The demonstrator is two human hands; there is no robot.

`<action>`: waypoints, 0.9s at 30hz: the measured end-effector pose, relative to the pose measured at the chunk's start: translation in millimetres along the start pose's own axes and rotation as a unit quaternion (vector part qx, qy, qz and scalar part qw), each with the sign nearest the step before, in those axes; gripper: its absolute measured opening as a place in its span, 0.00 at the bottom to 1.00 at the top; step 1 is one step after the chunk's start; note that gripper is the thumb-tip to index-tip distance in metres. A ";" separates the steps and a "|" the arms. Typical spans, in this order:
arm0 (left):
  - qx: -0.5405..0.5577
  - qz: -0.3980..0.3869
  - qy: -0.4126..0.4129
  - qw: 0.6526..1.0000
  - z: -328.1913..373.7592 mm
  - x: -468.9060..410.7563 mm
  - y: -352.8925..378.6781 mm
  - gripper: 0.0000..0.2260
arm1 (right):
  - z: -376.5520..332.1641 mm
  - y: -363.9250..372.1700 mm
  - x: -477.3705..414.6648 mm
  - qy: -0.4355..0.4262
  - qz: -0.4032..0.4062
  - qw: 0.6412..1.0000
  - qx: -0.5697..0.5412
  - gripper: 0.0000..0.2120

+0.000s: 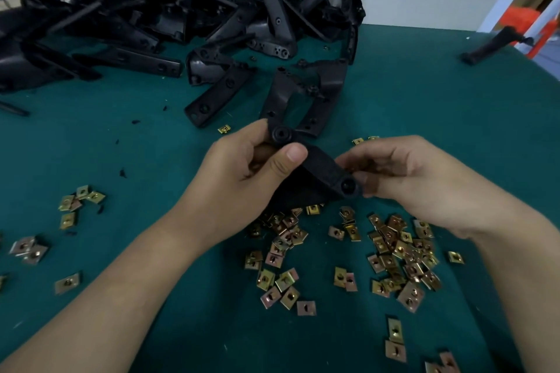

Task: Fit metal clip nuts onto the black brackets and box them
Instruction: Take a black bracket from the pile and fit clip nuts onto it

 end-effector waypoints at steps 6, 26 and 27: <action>-0.028 -0.028 -0.013 0.999 -3.0 0.2 1.4 0.10 | -0.7 -0.2 1.2 0.002 0.014 1.000 0.008 0.09; 0.145 -0.129 -0.045 0.980 0.1 2.4 3.9 0.04 | -19.3 24.9 -5.7 0.012 0.087 0.944 -0.317 0.16; 0.142 -0.126 -0.043 0.981 0.3 2.5 3.9 0.04 | -19.3 25.5 -6.1 0.021 0.097 0.941 -0.323 0.16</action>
Point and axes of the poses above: each hand's wrist, its own x-axis away from the middle knuckle, its own y-axis out of the palm, z = x × y, the point moved 2 cm from there along -x, towards the middle knuckle, and after that the axes turned 9 degrees about -y, right-handed, at the moved point
